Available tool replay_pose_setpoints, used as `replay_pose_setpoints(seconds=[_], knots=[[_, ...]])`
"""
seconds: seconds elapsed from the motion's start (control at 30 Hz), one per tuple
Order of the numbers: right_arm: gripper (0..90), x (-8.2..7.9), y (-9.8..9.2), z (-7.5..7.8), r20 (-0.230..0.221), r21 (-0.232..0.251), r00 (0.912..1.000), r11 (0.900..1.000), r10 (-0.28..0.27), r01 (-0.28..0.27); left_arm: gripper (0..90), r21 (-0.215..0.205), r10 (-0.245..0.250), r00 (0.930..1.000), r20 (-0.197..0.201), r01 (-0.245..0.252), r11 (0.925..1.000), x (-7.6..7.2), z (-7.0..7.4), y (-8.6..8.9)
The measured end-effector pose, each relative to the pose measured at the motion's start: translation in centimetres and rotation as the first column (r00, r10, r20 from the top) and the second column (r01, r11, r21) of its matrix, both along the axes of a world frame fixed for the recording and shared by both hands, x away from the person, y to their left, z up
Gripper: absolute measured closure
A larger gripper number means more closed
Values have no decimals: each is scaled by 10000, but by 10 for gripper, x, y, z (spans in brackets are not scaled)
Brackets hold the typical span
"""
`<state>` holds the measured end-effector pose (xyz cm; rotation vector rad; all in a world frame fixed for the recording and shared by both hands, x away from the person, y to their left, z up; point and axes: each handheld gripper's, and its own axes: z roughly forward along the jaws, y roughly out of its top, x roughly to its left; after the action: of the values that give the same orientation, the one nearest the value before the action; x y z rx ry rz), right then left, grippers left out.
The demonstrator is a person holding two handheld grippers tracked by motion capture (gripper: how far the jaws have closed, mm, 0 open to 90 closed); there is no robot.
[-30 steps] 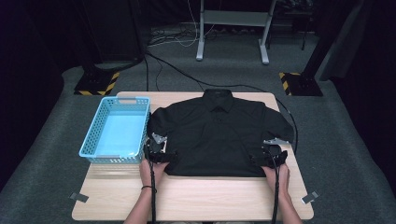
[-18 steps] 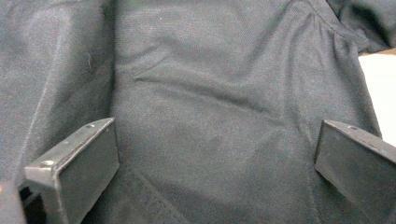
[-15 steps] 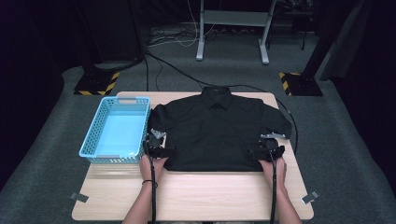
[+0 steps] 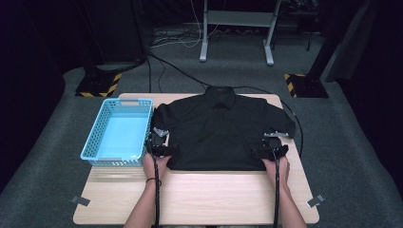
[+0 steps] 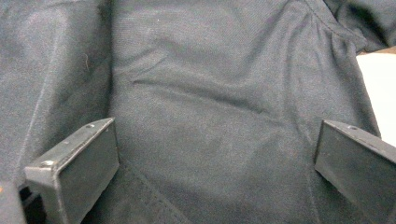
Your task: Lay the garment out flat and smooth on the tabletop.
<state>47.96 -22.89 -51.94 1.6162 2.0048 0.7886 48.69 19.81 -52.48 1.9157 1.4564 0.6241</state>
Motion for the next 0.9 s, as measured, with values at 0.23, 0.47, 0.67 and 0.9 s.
replay_pose_setpoints(seconds=[0.23, 0.47, 0.67, 0.9], knots=[[0, 4, 1, 1, -76, -37, 10000, 10000, -31, 30, 121, -4, 54, 10000, 7, -54, 10000, 4, 0, 0], [0, 9, 1, 1, -92, -47, 10000, 10000, -30, 29, 123, 2, 75, 10000, 21, -75, 10000, 7, 0, 0], [0, 10, 2, 1, -125, -26, 9999, 9999, -102, 101, 125, -10, 47, 10000, 2, -47, 10000, 7, 0, 0], [3, 4, -3, 7, -34, 776, 10000, 9970, -43, 45, 92, -540, -25, 9998, -195, 14, 9985, 0, 11, 0]])
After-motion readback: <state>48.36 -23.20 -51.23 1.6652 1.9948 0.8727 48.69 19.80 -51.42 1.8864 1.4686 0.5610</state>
